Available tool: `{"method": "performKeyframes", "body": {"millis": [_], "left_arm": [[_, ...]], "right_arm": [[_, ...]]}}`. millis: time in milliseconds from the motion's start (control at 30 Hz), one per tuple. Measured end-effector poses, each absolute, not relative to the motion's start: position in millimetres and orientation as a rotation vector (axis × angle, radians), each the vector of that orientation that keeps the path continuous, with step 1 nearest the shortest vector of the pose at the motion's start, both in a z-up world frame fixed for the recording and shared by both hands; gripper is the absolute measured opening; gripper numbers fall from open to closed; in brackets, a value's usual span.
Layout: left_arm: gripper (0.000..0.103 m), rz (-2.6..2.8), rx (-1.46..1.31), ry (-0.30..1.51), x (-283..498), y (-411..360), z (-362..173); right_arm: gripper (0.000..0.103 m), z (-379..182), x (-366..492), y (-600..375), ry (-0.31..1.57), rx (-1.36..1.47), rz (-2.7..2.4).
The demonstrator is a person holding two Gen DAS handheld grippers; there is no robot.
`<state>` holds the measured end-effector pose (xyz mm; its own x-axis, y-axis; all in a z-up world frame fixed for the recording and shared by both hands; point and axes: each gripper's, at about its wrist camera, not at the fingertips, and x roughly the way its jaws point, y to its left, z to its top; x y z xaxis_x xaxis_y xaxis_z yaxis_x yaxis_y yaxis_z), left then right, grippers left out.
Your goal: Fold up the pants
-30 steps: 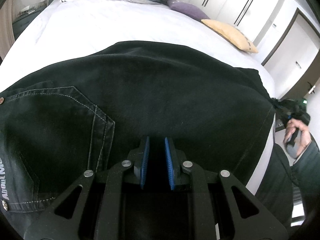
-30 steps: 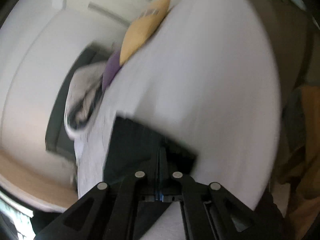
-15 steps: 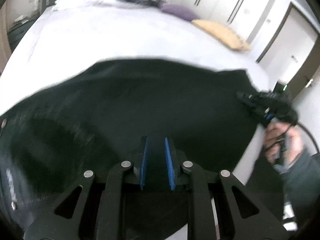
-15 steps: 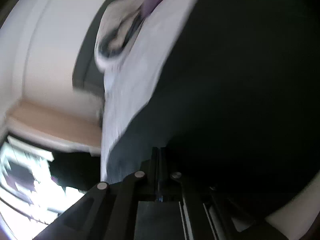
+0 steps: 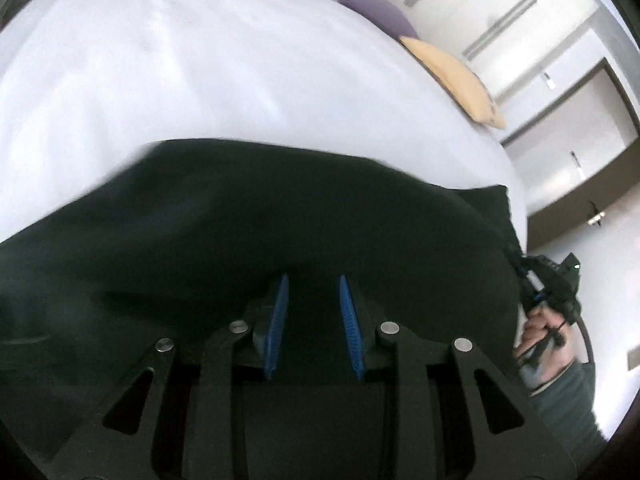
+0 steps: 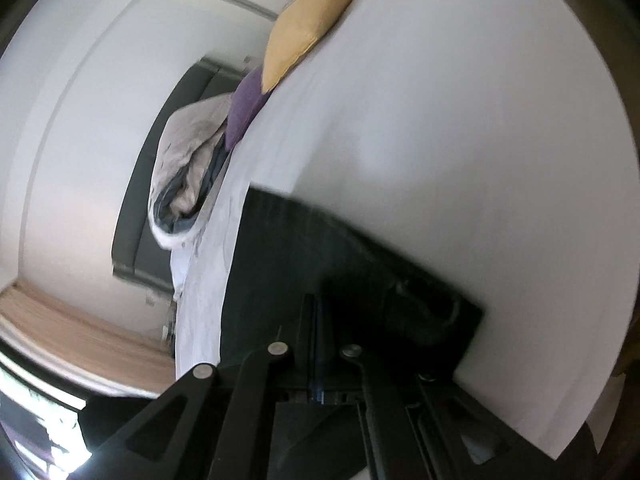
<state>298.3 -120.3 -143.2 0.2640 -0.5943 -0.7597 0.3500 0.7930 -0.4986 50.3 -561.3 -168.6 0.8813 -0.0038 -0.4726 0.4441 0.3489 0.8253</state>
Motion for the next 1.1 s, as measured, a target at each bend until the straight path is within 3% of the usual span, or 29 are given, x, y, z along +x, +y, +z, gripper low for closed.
{"method": "performKeyframes", "body": {"millis": [167,300,433,467,500,633,667,700,767,867,900,933,967,1000,1100], "left_arm": [[0.026,-0.536,-0.300,1.086,279.6,-79.7,-139.4],[0.026,-0.501,-0.175,1.067,267.9,-101.8,-140.2],[0.026,-0.496,-0.158,1.057,260.9,-104.6,-142.3],[0.026,-0.498,-0.170,1.057,262.4,-104.2,-142.0],[0.026,-0.502,-0.183,1.059,263.0,-101.6,-142.5],[0.026,-0.503,-0.193,1.054,260.9,-94.9,-143.4],[0.026,-0.502,-0.196,1.053,260.4,-94.7,-143.8],[0.026,-0.500,-0.198,1.054,259.9,-94.7,-143.0],[0.026,-0.484,-0.204,1.051,260.8,-96.7,-138.0],[0.035,-0.509,-0.241,1.048,258.3,-102.7,-133.7],[0.052,-0.516,-0.235,1.051,256.7,-106.5,-134.4],[0.060,-0.527,-0.214,1.048,254.2,-112.9,-134.7],[0.061,-0.525,-0.181,1.044,251.6,-117.5,-134.7],[0.061,-0.522,-0.153,1.042,249.4,-120.0,-135.6],[0.061,-0.520,-0.215,1.047,247.1,-107.3,-132.9]], "right_arm": [[0.012,-111.1,63.2,-522.4,0.484,1.065,-0.190],[0.023,-83.1,137.7,-454.1,0.699,0.899,0.117],[0.023,-118.8,201.3,-432.1,0.867,0.906,0.185],[0.005,-133.6,218.4,-437.9,0.908,0.932,0.150],[0.000,-151.6,227.8,-451.1,0.926,0.967,0.098],[0.001,-147.2,229.0,-512.9,0.703,1.034,-0.135],[0.011,-142.0,221.0,-527.8,0.649,1.051,-0.203],[0.029,-137.3,214.4,-536.7,0.621,1.074,-0.212],[0.046,-123.4,202.5,-535.0,0.603,1.071,-0.135],[0.056,-114.3,187.6,-503.5,0.616,1.007,0.043],[0.058,-120.7,184.3,-495.1,0.650,0.985,0.071],[0.053,-131.2,182.7,-491.7,0.691,0.957,0.051],[0.021,-139.3,178.9,-493.0,0.702,0.949,0.035],[0.000,-152.6,170.4,-506.2,0.693,0.976,0.002],[0.000,-167.2,141.4,-561.4,0.558,1.135,-0.099]]}}
